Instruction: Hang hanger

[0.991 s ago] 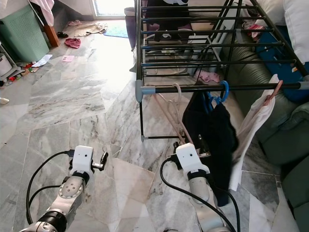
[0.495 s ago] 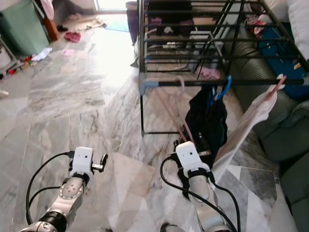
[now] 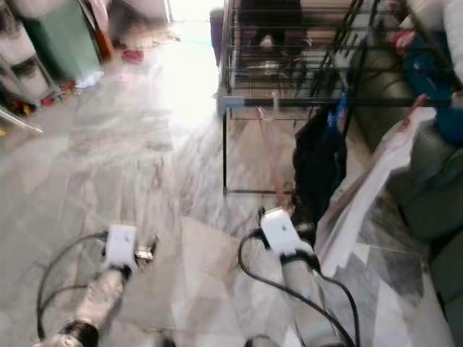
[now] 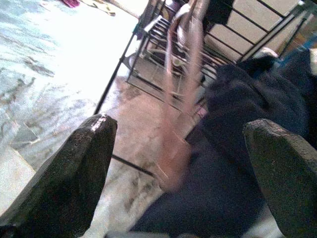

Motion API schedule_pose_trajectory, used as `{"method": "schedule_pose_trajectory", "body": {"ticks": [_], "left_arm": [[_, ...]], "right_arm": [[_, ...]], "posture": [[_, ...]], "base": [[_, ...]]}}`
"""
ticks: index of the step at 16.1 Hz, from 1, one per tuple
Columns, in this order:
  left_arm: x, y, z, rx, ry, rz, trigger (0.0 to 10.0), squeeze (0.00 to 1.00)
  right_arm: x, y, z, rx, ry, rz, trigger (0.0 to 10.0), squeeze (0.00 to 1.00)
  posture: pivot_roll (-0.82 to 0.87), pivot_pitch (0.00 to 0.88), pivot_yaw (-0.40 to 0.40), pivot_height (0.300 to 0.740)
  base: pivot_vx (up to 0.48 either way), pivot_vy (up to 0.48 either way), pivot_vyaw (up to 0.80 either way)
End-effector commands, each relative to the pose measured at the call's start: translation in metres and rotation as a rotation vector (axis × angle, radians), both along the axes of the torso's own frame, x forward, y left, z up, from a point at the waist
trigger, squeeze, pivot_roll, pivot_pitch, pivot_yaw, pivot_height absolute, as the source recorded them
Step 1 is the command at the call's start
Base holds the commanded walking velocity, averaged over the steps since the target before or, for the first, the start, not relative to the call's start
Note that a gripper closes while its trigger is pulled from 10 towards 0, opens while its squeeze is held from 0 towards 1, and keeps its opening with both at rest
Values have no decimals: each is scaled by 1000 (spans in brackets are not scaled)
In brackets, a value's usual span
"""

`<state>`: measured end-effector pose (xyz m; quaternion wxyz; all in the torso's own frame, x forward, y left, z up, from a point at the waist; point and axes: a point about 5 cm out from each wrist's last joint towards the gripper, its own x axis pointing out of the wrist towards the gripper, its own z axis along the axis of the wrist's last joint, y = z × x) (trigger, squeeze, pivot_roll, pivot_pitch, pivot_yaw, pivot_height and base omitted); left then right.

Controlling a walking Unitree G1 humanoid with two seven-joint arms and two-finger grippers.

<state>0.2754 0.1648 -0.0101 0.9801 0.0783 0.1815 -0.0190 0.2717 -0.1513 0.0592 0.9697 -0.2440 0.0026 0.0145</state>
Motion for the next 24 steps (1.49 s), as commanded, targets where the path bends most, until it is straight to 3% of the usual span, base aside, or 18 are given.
{"method": "schedule_pose_trajectory", "body": {"ticks": [1, 5, 8, 11, 16, 17, 18, 22, 24], "left_arm": [[2, 5, 1, 20, 7, 0, 10000, 0], [0, 6, -2, 27, 27, 4, 10000, 0], [-5, 8, -6, 41, 48, 7, 10000, 0], [-9, 11, -10, 55, 73, 7, 10000, 0], [-14, 15, -15, 72, 115, 10, 10000, 0], [-17, 16, -19, 97, 141, 6, 10000, 0], [-20, 18, -22, 94, 175, 10, 10000, 0], [-40, 23, -40, 67, 328, 23, 10000, 0], [-54, 29, -50, 94, 412, 22, 10000, 0]], "right_arm": [[1, 3, 3, 2, -14, 0, 10000, 910], [0, 3, -4, 13, 15, -2, 10000, 863], [-2, 4, -8, 10, 33, 4, 10000, 722], [-3, 3, -12, 16, 51, 0, 10000, 686], [-3, 3, -21, 37, 99, -1, 10000, 537], [-4, 4, -30, 61, 155, -2, 10000, 157], [-6, 5, -41, 91, 210, -4, 10000, 0], [-18, 6, -78, 224, 441, -16, 10000, 0], [-24, 4, -92, 224, 537, -26, 10000, 0]], "posture": [[-105, 99, 13, 740], [-103, 97, 12, 740], [-99, 101, 12, 740], [-98, 102, 10, 740], [-95, 100, 12, 740], [-95, 97, 14, 740], [-93, 97, 15, 740], [-76, 80, 2, 740], [-78, 74, 1, 740]], "base": [[-289, 0, 0], [-289, 0, 0], [-295, 0, 0], [-309, 0, 0], [-296, 0, 0], [0, 0, 0], [0, 0, 0], [0, 0, 0], [0, 0, 0]]}}
